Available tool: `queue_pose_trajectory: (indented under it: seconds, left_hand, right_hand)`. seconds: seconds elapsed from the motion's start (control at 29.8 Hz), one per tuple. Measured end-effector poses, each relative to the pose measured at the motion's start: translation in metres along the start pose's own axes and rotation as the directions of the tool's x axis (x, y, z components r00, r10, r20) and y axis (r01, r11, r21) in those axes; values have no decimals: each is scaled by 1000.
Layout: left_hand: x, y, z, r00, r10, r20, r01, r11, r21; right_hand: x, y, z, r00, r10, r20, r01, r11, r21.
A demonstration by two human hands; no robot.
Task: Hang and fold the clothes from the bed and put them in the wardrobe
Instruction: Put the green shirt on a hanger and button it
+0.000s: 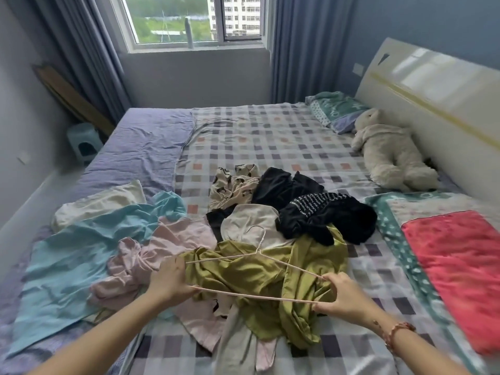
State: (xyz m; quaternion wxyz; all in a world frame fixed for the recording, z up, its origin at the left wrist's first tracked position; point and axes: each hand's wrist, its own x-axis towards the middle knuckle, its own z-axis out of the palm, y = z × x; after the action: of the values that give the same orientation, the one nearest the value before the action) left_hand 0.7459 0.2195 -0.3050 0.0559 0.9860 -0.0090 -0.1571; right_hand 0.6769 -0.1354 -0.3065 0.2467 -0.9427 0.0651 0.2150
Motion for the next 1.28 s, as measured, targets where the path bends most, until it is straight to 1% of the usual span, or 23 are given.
queue_pose_trajectory:
  seconds: [0.03, 0.13, 0.2, 0.24, 0.3, 0.34, 0.37, 0.4, 0.44, 0.47, 0.57, 0.71, 0.77, 0.84, 0.87, 0.94, 1.01, 1.07, 1.21, 1.28]
  left_hand:
    - [1, 4, -2, 1000, -3, 20, 3, 1000, 22]
    - [24, 15, 18, 995, 14, 96, -21, 997, 78]
    - [34, 15, 28, 993, -8, 119, -2, 996, 85]
    - [39, 15, 31, 990, -35, 137, 23, 996, 87]
    - [45, 10, 37, 990, -66, 124, 58, 996, 69]
    - [54, 7, 43, 991, -89, 104, 84, 995, 54]
    - [69, -1, 46, 985, -130, 112, 125, 991, 44]
    - [65, -1, 46, 982, -142, 124, 139, 990, 31]
    - [74, -7, 48, 977, -161, 139, 158, 987, 28]
    - [72, -6, 49, 975, -163, 148, 160, 987, 37]
    - [95, -17, 60, 962, -203, 183, 198, 979, 45]
    - [118, -20, 72, 960, -197, 202, 197, 980, 17]
    - [130, -21, 78, 961, -183, 206, 187, 982, 0]
    - [139, -20, 83, 965, -168, 200, 174, 985, -13]
    - [145, -22, 86, 965, -169, 202, 175, 985, -12]
    - [159, -25, 93, 968, -157, 196, 162, 987, -9]
    - [172, -27, 99, 969, -143, 201, 147, 989, -3]
    - [182, -29, 103, 968, -127, 215, 133, 991, -12]
    - [201, -27, 109, 969, -118, 219, 130, 991, -43]
    - [206, -23, 111, 964, -120, 239, 139, 988, -68]
  right_hand:
    - [3, 5, 2, 1000, 0, -26, 0, 1000, 18]
    - [25, 19, 6, 998, 43, -46, -41, 998, 56]
    - [44, 24, 14, 998, 55, -18, -54, 996, 73]
    - [58, 25, 20, 999, 54, 4, -54, 996, 76]
    - [80, 17, 28, 999, 48, 12, -49, 995, 90]
    - [97, 13, 28, 999, 41, 20, -42, 997, 68]
    - [127, 8, 33, 999, 21, 36, -23, 998, 50]
    - [129, 2, 35, 999, 28, 35, -29, 999, 25]
    - [150, -9, 39, 1000, -2, 28, 1, 1000, 22]
    - [152, -17, 40, 999, -2, 38, 2, 1000, 14]
    - [201, -52, 69, 993, -81, 84, 81, 997, 0]
    - [235, -93, 104, 982, -155, 111, 157, 988, -8]
    - [250, -106, 121, 970, -198, 144, 194, 980, 42]
    - [260, -109, 131, 952, -235, 199, 212, 969, 128]
    - [269, -111, 136, 942, -251, 222, 230, 966, 117]
    - [294, -105, 141, 950, -258, 178, 260, 966, 14]
    - [321, -95, 139, 974, -196, 112, 200, 979, -30]
    - [343, -88, 138, 990, -108, 93, 112, 993, -35]
    - [369, -84, 140, 992, 15, 126, -11, 999, -36]
    - [372, -82, 141, 984, 53, 172, -39, 996, -84]
